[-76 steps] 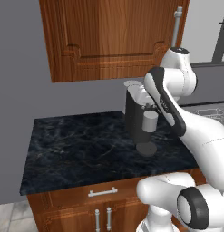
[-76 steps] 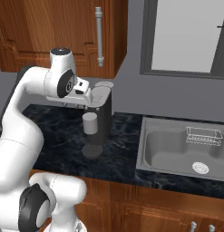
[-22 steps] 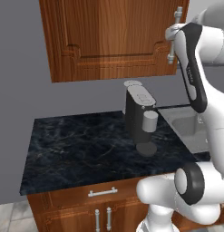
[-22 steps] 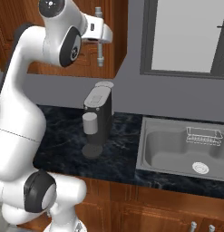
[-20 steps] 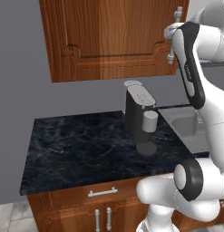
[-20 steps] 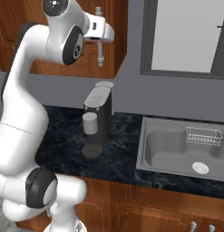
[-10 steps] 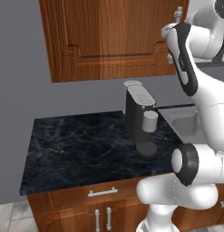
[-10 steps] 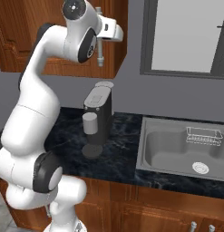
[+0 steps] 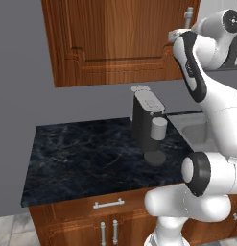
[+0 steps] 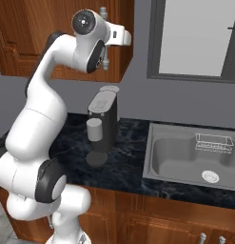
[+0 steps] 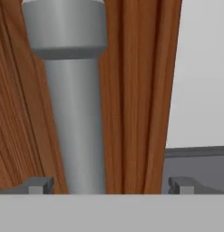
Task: The dining table condiment station is running low on condiment bottle. Refill the condiment station by opening the cabinet and taking the condiment bottle from the cabinet and placing it on the dining table.
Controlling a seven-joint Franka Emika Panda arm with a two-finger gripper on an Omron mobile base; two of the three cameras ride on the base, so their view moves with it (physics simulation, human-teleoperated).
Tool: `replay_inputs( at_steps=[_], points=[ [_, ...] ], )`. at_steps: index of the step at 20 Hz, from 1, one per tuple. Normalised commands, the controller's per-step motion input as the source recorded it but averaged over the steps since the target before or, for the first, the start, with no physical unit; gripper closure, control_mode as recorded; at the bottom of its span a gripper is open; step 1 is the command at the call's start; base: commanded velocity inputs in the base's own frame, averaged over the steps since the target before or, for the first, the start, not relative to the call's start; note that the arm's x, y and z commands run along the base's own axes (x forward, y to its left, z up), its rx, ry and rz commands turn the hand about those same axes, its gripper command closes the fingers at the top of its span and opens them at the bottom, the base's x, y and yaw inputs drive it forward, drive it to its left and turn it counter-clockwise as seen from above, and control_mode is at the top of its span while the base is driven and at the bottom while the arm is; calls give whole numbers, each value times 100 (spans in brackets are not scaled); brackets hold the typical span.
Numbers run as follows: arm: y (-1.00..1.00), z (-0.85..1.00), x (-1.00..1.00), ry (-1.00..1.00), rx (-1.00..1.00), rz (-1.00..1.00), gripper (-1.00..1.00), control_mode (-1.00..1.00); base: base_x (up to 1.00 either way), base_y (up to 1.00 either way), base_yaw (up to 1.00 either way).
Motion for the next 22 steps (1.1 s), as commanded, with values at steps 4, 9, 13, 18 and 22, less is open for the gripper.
replay_inputs(
  at_steps=[4,9,13,18,22],
  points=[
    [0,-46,47,-21,0,0,100,-100,0,0,0],
    [0,-43,46,-22,0,0,100,-100,0,0,0],
    [5,-3,17,-2,0,0,100,-100,0,0,0],
    [16,0,-5,8,-3,1,100,-100,0,0,0],
    [3,22,-51,3,0,5,100,-100,0,0,0]
  ],
)
